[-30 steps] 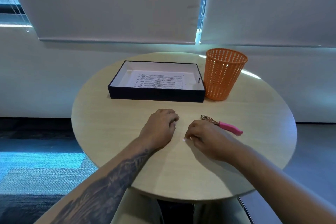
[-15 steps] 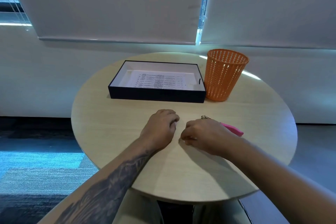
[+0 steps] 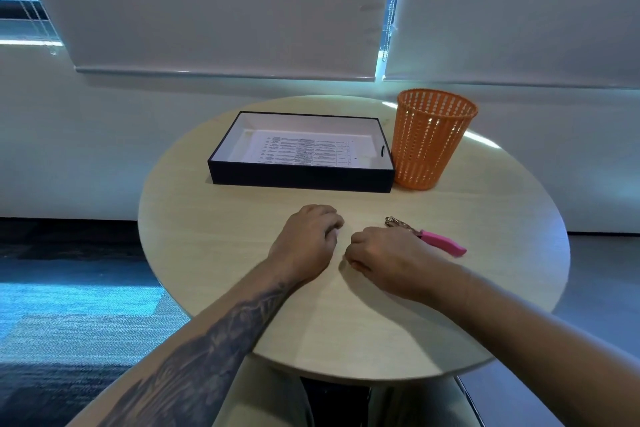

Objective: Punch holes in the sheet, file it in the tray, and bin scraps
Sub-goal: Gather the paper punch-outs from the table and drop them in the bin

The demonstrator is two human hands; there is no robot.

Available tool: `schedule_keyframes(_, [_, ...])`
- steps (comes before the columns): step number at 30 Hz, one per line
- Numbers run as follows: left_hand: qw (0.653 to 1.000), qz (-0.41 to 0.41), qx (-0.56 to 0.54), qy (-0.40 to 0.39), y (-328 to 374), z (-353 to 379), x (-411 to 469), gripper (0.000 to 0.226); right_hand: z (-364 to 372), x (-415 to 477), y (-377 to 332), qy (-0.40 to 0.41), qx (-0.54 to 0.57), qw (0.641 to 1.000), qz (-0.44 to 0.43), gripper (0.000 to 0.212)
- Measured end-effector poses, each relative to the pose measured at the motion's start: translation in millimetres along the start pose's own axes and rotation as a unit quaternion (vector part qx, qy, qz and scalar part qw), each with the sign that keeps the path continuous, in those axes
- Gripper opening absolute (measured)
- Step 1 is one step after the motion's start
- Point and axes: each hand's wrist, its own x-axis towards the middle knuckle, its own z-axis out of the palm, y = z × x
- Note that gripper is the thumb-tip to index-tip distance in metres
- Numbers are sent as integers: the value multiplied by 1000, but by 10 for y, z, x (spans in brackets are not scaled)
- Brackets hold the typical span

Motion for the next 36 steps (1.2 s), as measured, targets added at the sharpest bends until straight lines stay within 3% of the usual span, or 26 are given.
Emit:
schedule_keyframes(7, [1000,-3,3,-8,30,-23,3,26,86,10,-22,8,18,1000,15,26])
schedule_keyframes(12, [999,-22,-22,-13,22,-38,15,24,-22,-74,65,22,184,975,122,17])
schedule_keyframes(17, [994,-84,-66,-5,130,-159,237,23,-245,-131,379,62,241,952,178,11])
schedule_keyframes(29, [996,56,-24,60,854,-734,1754,30,-1124,211,1680,234,208,911,268,13])
schedule_keyframes(36, [997,56,51,4,1018,-685,2130,31,-1143,438,2154,196,198,905,322,15])
